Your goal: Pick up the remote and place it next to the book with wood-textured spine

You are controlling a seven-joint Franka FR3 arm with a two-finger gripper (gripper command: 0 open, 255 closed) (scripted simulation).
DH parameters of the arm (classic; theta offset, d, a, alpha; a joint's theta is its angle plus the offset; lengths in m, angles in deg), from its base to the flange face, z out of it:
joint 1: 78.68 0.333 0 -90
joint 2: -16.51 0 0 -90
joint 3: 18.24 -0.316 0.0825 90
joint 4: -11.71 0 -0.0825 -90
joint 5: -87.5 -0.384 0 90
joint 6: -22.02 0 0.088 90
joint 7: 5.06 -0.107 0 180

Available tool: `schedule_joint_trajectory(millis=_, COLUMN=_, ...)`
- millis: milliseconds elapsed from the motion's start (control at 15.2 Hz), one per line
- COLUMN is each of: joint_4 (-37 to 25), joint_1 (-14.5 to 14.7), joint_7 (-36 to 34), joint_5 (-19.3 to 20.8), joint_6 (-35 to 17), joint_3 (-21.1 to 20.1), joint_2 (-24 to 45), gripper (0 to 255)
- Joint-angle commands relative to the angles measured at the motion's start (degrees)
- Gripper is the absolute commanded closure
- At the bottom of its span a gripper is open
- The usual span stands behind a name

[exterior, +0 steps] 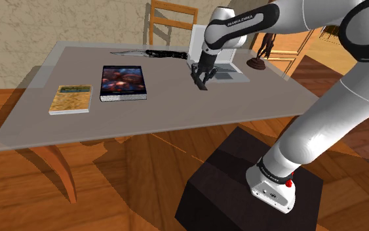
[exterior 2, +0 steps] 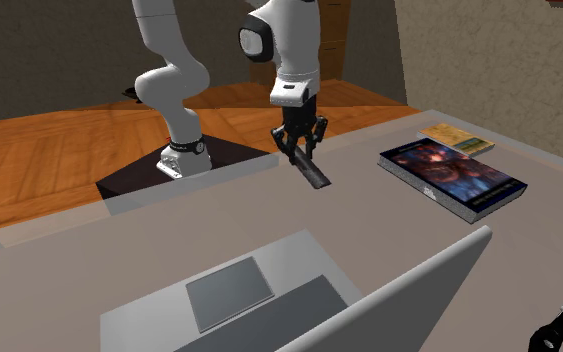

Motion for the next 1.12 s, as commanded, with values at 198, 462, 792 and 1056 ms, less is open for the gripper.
schedule_joint_trajectory(millis=198, joint_4=-1.64, joint_1=3.29, joint_7=-7.06, joint_5=-0.26, joint_6=-0.42, joint_3=-3.87, joint_2=1.55, gripper=255)
schedule_joint_trajectory(millis=462, joint_4=-4.14, joint_1=5.88, joint_7=-12.67, joint_5=-0.17, joint_6=-0.52, joint_3=-6.83, joint_2=3.74, gripper=255)
schedule_joint_trajectory(millis=792, joint_4=-8.74, joint_1=9.14, joint_7=-19.64, joint_5=0.5, joint_6=-0.22, joint_3=-10.13, joint_2=7.59, gripper=255)
schedule_joint_trajectory(millis=1056, joint_4=-13.62, joint_1=11.85, joint_7=-25.12, joint_5=1.53, joint_6=0.45, joint_3=-12.35, joint_2=11.49, gripper=255)
